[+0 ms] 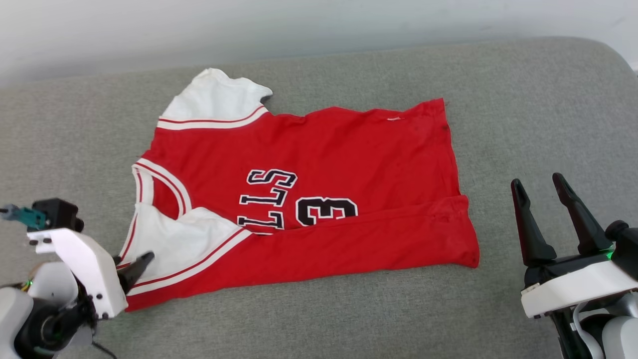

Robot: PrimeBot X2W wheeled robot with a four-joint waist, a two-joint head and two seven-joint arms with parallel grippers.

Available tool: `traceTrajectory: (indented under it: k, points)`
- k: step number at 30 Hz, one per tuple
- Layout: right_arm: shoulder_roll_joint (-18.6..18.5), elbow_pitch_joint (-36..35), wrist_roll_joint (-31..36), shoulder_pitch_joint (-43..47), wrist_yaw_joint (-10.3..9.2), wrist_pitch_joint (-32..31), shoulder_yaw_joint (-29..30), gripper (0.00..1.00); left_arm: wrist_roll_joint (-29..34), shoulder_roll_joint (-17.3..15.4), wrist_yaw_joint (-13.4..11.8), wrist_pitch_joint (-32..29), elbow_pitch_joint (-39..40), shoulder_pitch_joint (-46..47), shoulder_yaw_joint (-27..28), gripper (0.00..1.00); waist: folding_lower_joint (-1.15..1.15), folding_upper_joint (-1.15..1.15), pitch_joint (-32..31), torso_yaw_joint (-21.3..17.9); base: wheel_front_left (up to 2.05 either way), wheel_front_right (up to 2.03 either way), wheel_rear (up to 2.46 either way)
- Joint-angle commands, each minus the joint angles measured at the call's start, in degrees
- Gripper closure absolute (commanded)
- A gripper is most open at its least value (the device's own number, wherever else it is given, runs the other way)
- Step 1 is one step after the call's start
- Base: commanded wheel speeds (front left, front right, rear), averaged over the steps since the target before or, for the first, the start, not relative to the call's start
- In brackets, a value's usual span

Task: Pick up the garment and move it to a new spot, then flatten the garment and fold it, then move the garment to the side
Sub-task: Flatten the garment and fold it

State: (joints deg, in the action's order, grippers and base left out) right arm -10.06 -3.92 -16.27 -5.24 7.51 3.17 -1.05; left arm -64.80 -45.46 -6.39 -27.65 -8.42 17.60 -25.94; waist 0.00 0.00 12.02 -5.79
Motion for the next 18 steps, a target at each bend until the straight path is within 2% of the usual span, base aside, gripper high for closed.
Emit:
traceTrajectory:
  k: [1, 4, 10, 12, 13, 16, 18]
  points:
    - [0.7, -0.9, 0.1, 0.6, -0.04, -0.2, 0.1, 0.00, -1.1, -0.6, -0.8, -1.5, 1.2, -1.4, 0.0, 0.00, 0.00, 0.00, 1.0, -0.7, 0.00, 0.00, 0.00]
    - [1.6, -2.0, 0.4, 0.7, -0.04, -0.4, 0.1, 0.00, -2.2, -2.3, -2.1, -4.2, 2.6, -3.6, -0.4, 0.00, 0.00, 0.00, 2.3, -1.4, 0.00, 0.00, 0.00]
    - [2.5, -2.4, 0.2, -0.7, -0.04, 0.0, -0.1, 0.00, -5.8, 0.3, -1.9, -6.2, 1.0, -6.5, -1.1, 0.00, 0.00, 0.00, 4.7, -2.3, 0.00, 0.00, 0.00]
    - [2.5, -2.2, -0.1, -0.8, -0.04, 0.0, 0.0, 0.00, -6.8, 2.0, -1.1, -6.0, 0.1, -6.8, -1.5, 0.61, 0.00, 0.00, 5.1, -2.5, 0.00, 0.00, 0.00]
    - [2.5, -2.1, -0.2, -0.8, -0.04, -0.2, 0.2, 0.00, -7.2, 2.7, -0.7, -5.5, -0.3, -6.8, -1.5, 1.00, 0.00, 0.00, 5.2, -2.5, 0.00, 0.00, 0.00]
    - [1.9, -2.1, -1.1, -0.7, -0.04, -1.9, 0.5, 0.00, -7.1, 4.3, 0.7, -3.2, -0.8, -6.3, -0.9, 1.00, 0.00, 0.00, 5.3, -2.2, 0.00, 0.00, 0.00]
    - [0.9, -2.4, -2.1, -0.6, -0.04, -4.0, 0.8, 0.00, -5.3, 3.4, 1.2, -1.0, -1.5, -5.4, -0.5, 1.00, 0.00, 0.00, 5.2, -1.7, 0.00, 0.00, 0.00]
